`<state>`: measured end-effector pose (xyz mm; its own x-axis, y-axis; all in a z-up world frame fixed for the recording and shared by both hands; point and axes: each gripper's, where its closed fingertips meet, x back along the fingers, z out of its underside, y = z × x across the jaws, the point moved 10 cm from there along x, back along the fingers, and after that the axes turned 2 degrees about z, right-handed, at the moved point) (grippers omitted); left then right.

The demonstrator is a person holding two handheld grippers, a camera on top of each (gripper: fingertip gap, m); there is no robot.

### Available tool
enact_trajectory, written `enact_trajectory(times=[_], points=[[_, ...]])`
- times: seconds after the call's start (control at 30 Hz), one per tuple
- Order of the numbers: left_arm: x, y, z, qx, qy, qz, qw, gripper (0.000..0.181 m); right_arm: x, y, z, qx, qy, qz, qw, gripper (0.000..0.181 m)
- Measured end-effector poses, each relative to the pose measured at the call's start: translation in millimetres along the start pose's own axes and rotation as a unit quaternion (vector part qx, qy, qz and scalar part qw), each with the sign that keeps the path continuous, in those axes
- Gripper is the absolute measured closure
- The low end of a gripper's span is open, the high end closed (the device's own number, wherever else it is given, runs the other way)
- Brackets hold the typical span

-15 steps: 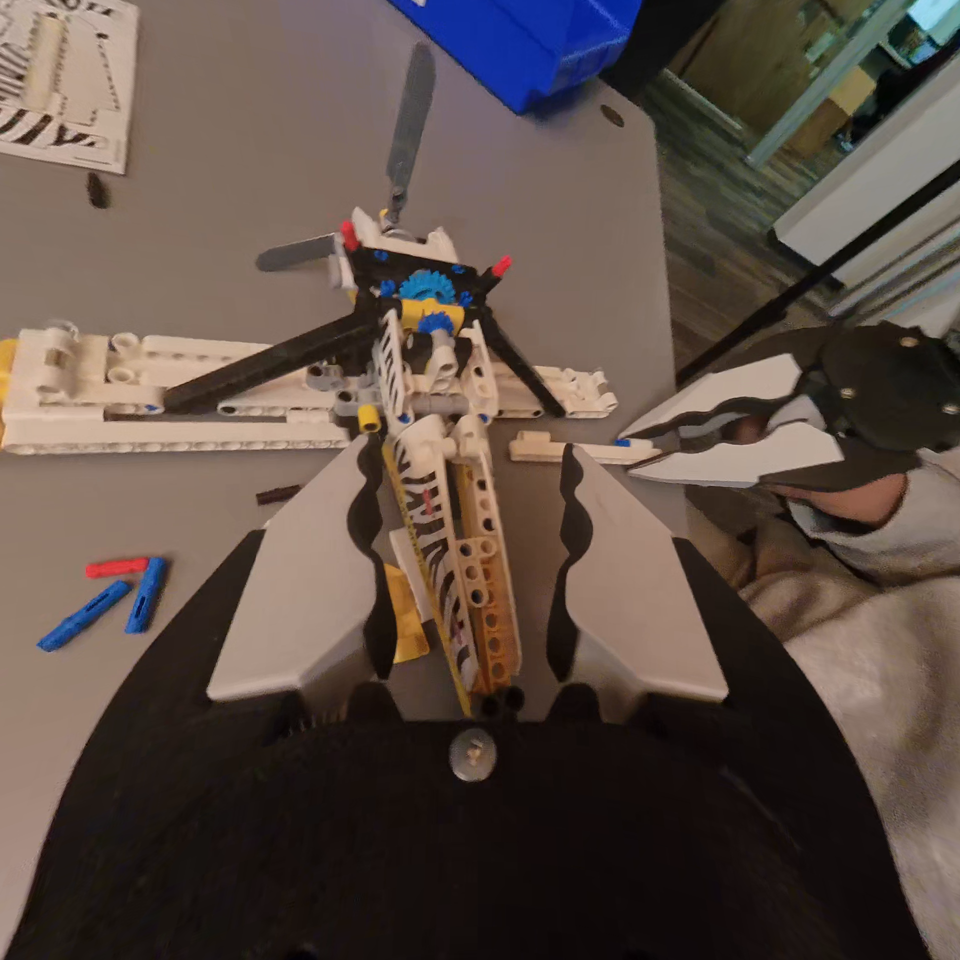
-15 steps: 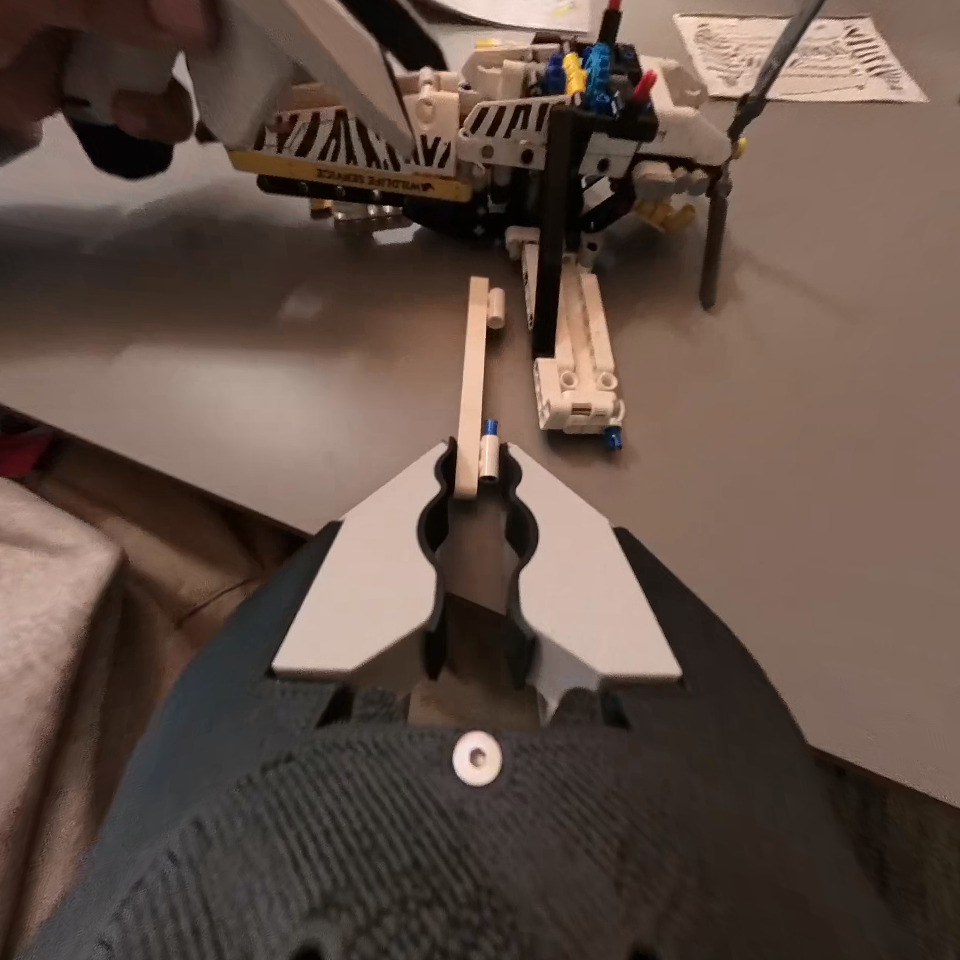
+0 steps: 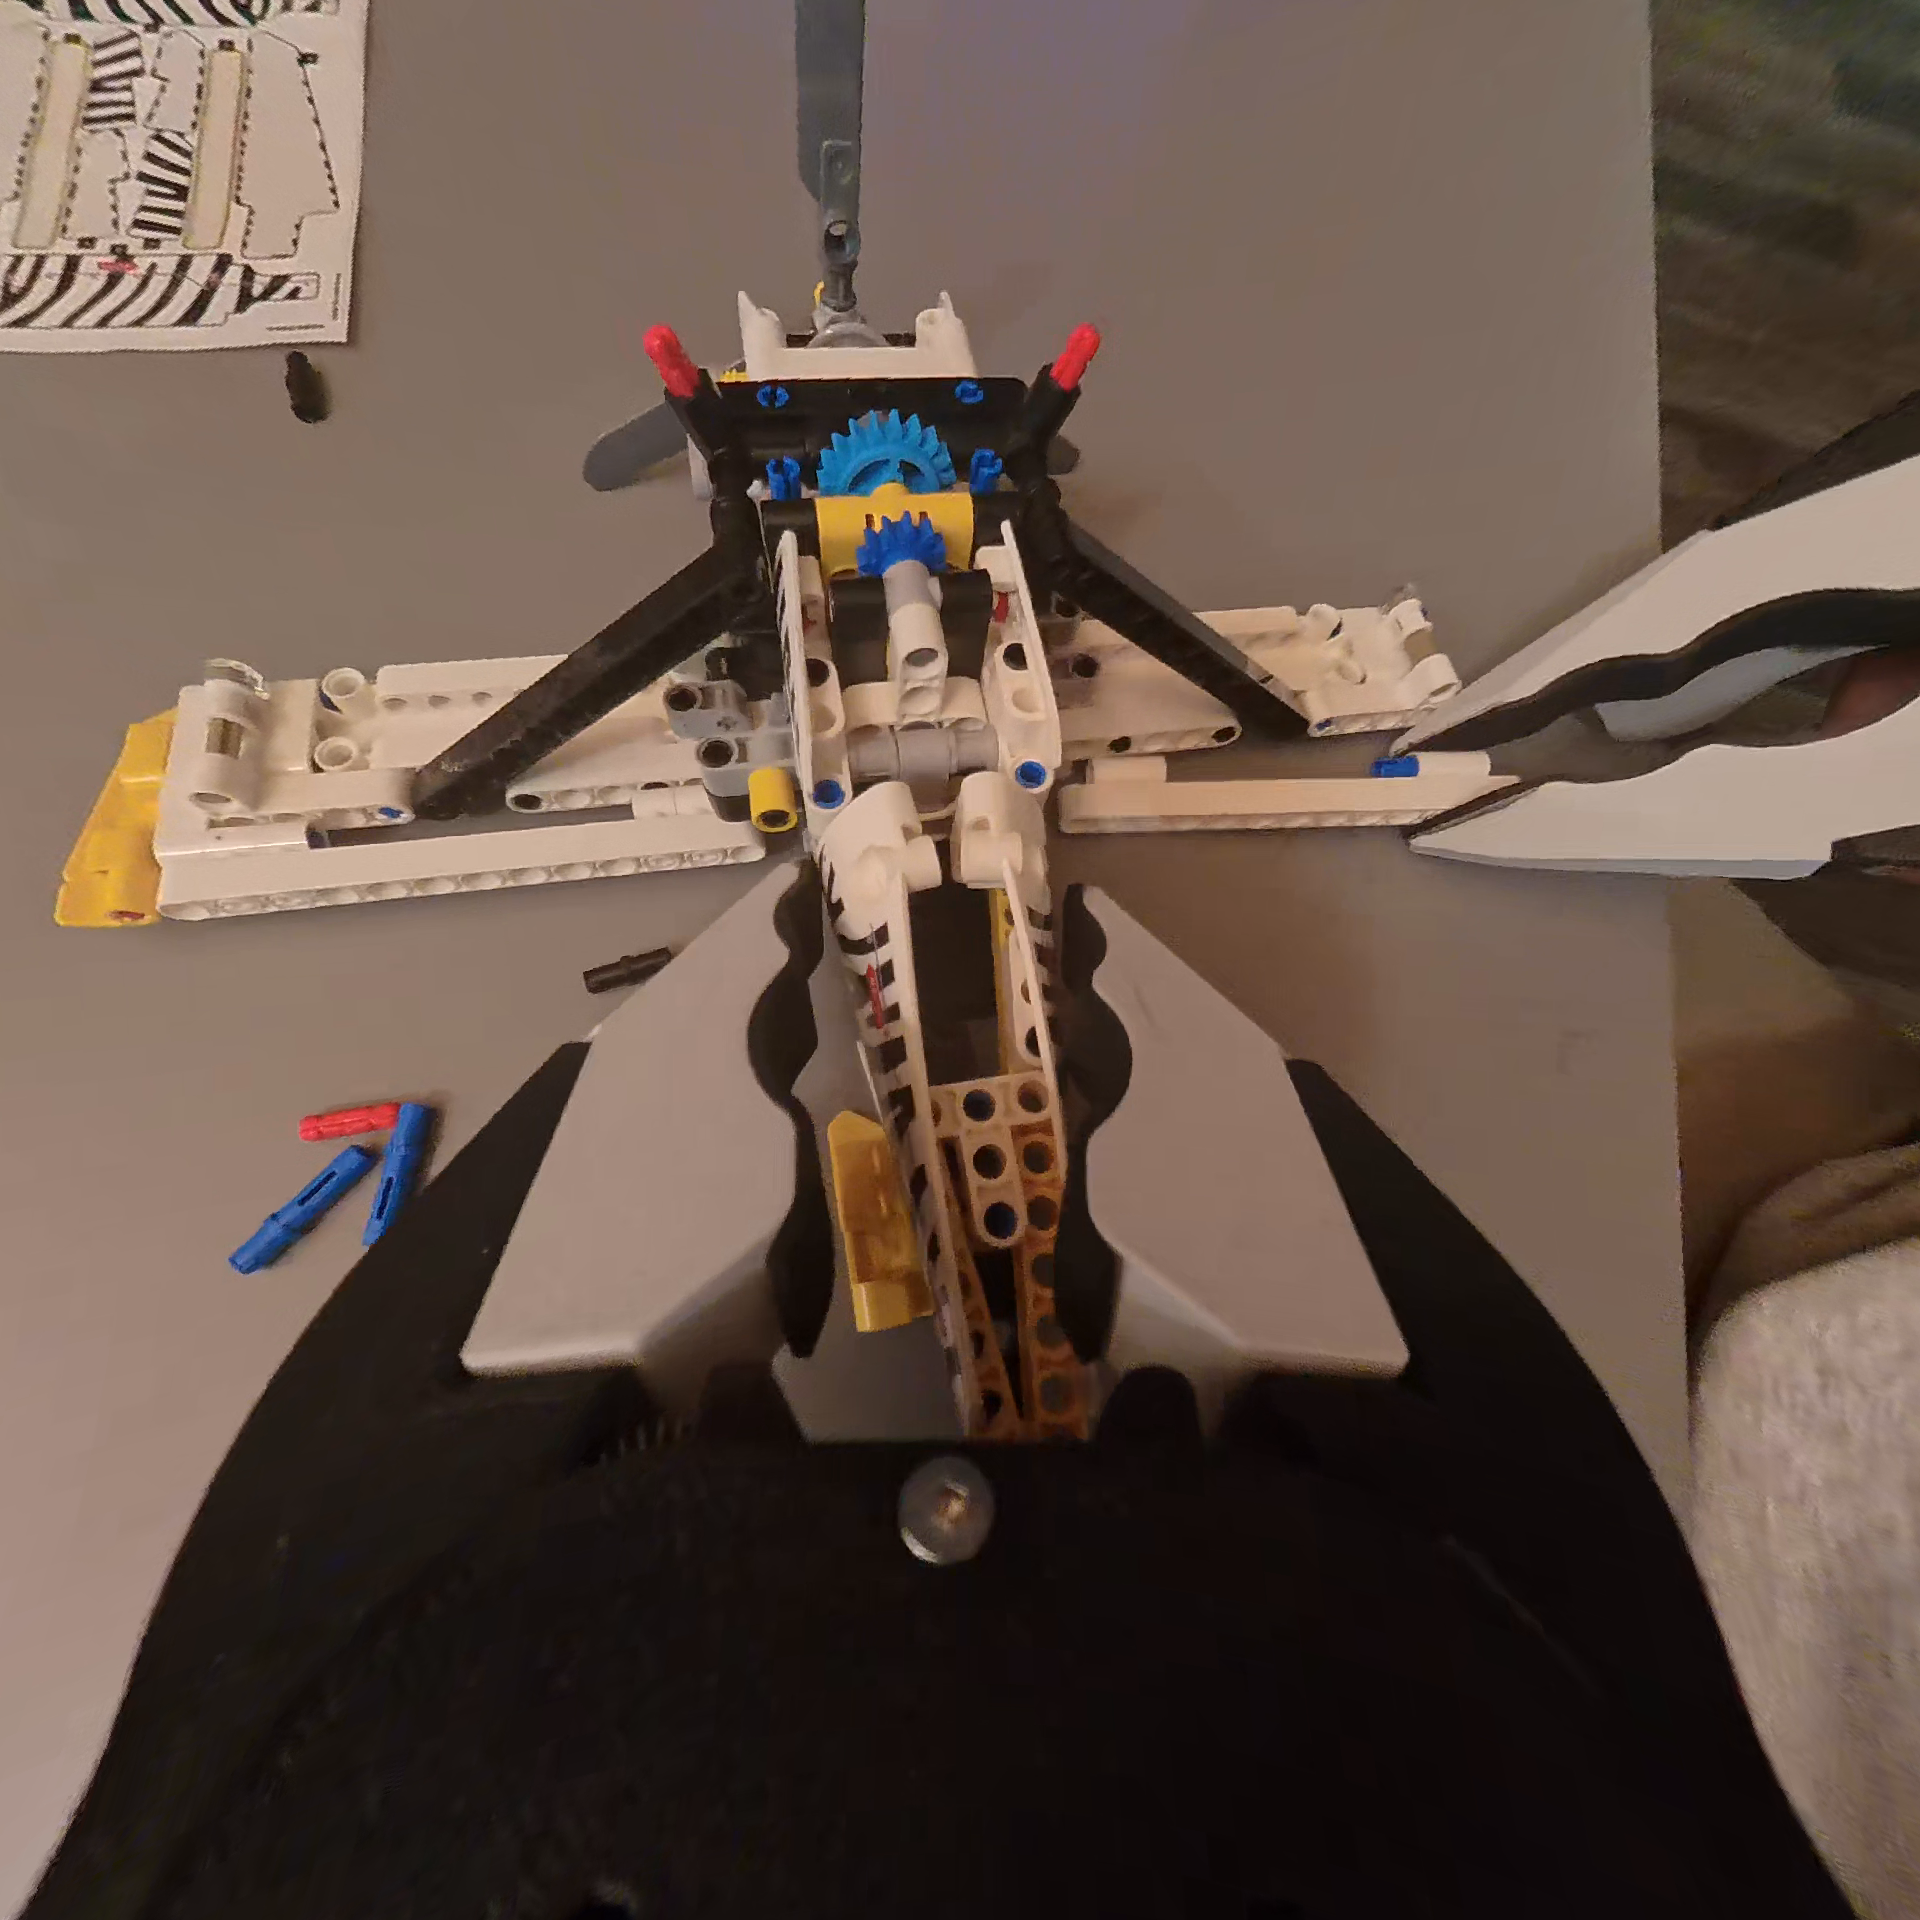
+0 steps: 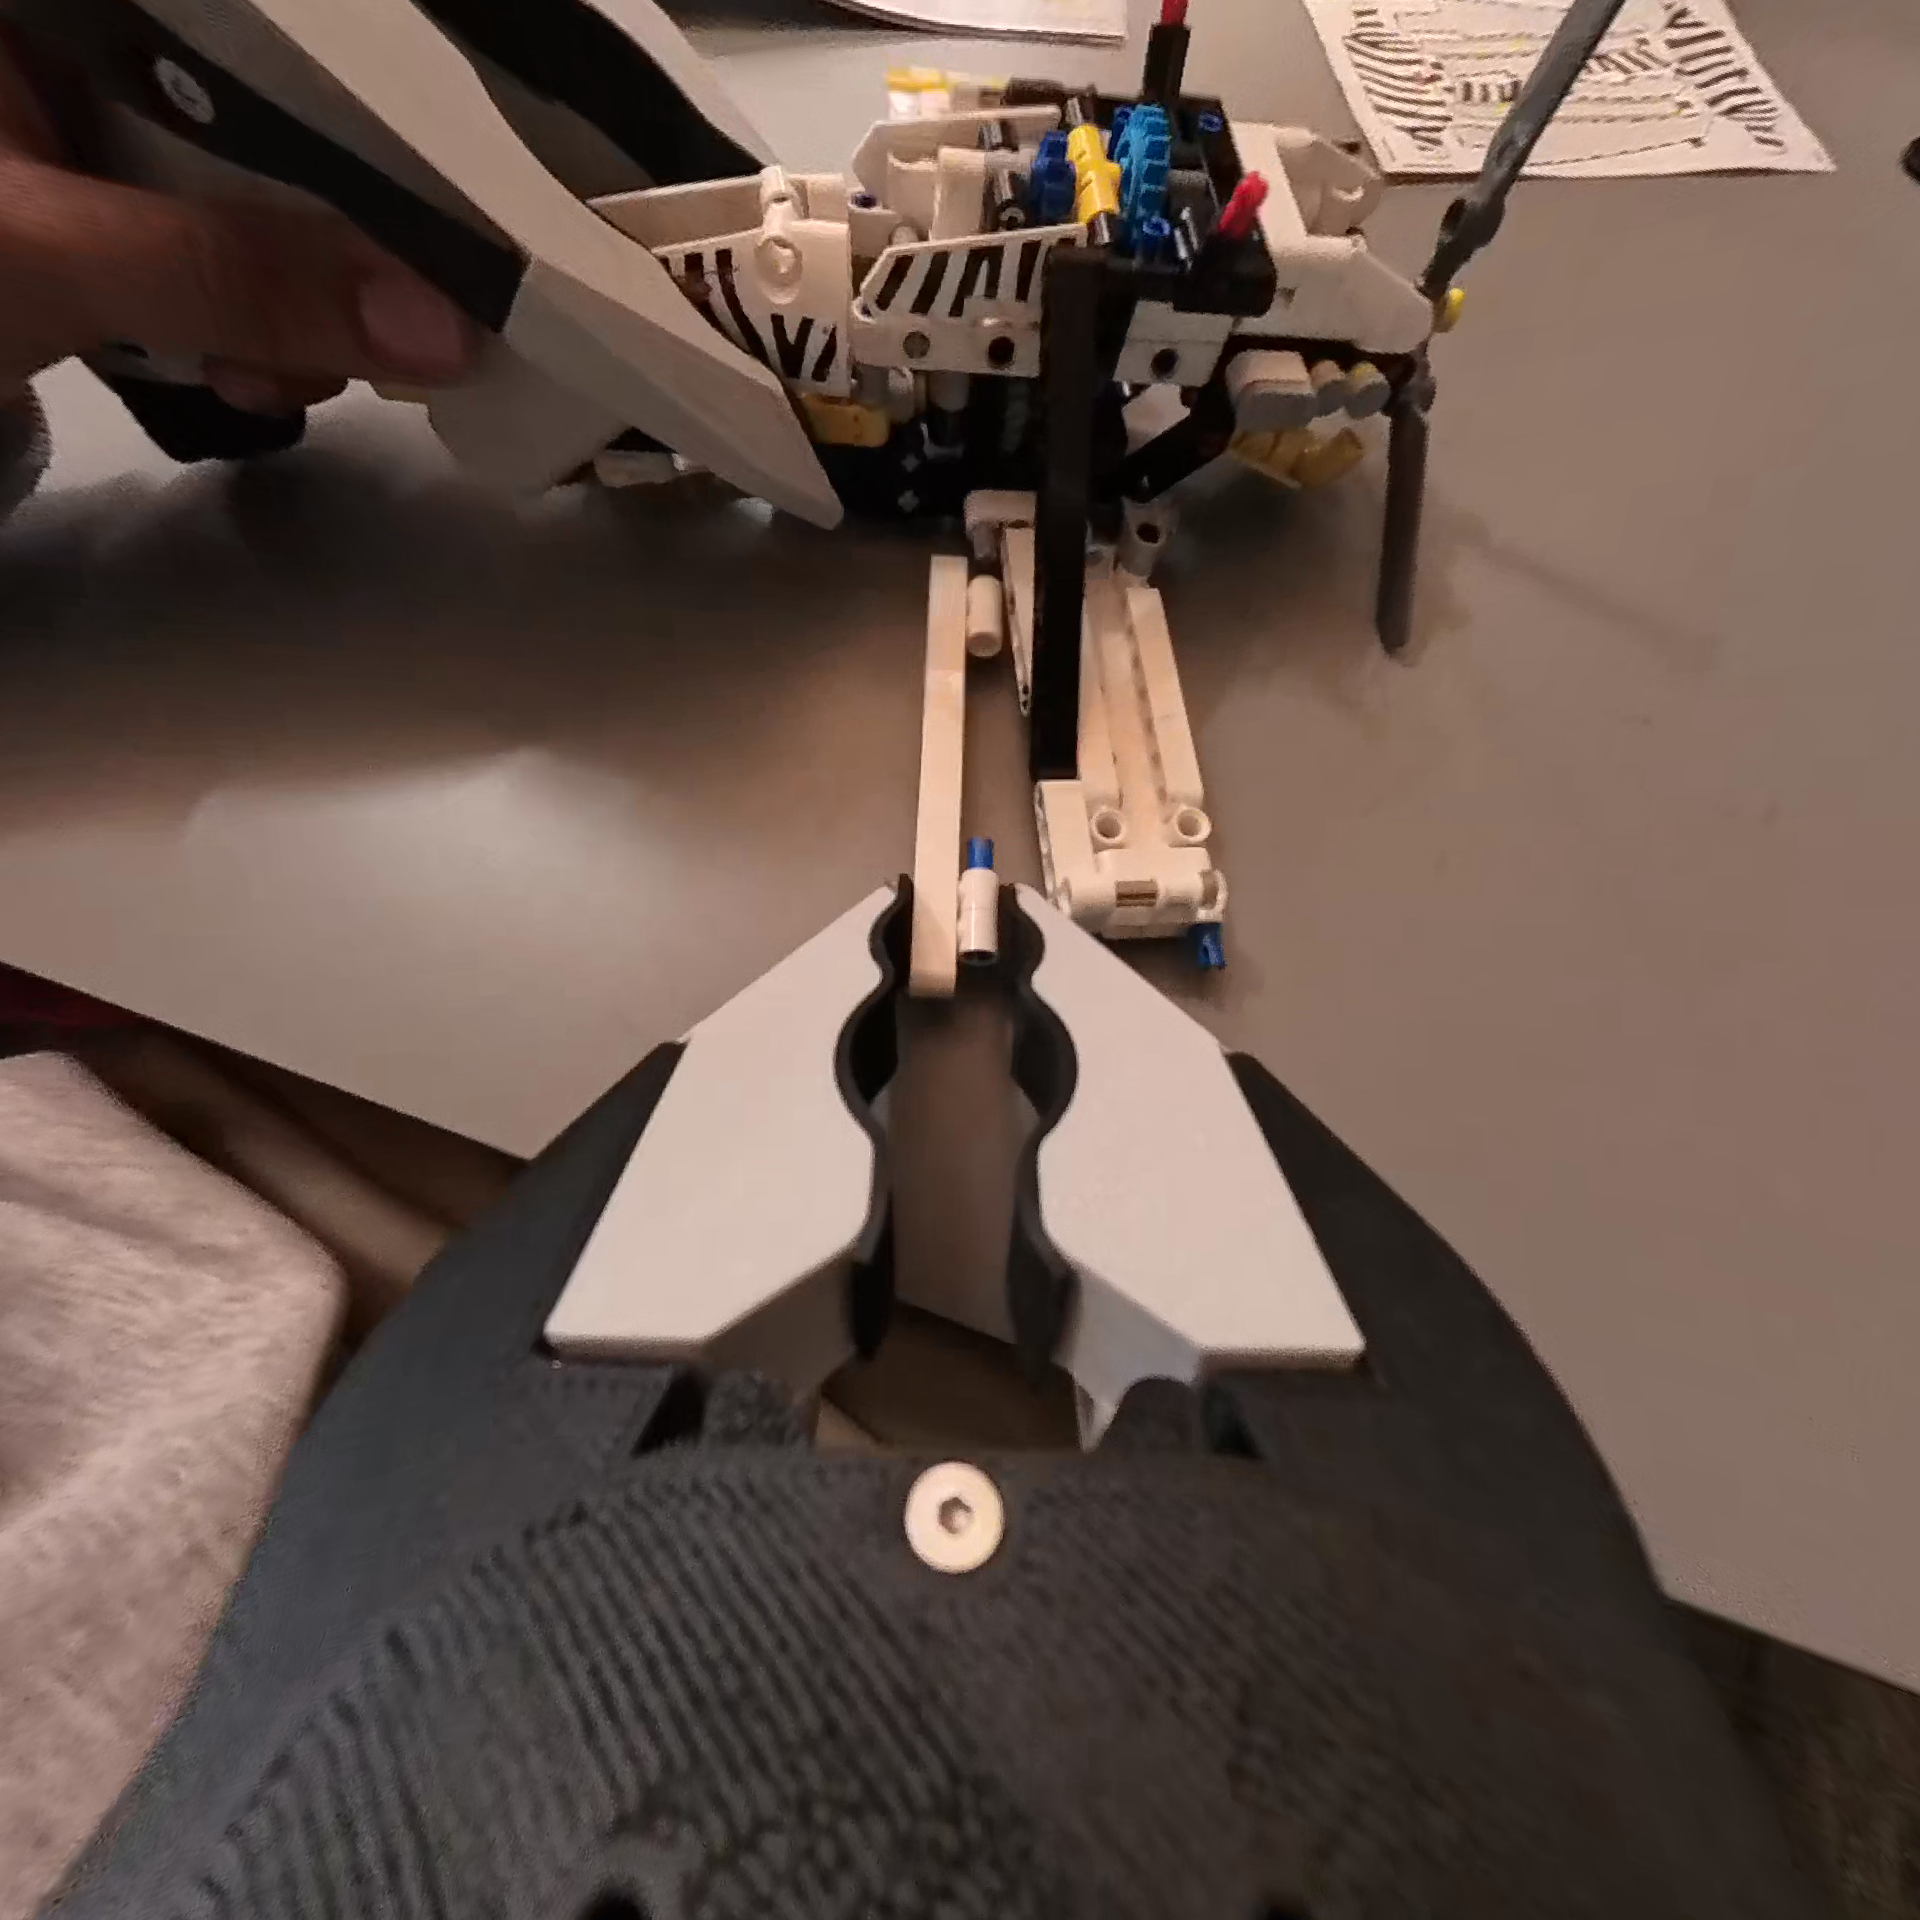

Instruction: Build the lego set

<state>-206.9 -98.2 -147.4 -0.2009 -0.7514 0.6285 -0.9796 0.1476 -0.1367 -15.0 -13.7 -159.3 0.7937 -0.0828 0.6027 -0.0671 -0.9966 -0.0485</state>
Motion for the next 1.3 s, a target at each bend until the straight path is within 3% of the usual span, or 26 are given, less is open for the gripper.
enact_trajectory(times=[0.6, 1.3], points=[[1.9, -2.7, 4.1, -0.038, 0.003, -0.037, 0.999, 0.139, -3.5, -2.6, -2.4, -0.014, -0.027, -0.031, 0.999, 0.167], [3.1, -6.5, 4.0, -0.065, 0.018, -0.077, 0.995, 0.139, -11.1, 0.9, -9.4, -0.004, 0.004, 0.022, 1.000, 0.167]])
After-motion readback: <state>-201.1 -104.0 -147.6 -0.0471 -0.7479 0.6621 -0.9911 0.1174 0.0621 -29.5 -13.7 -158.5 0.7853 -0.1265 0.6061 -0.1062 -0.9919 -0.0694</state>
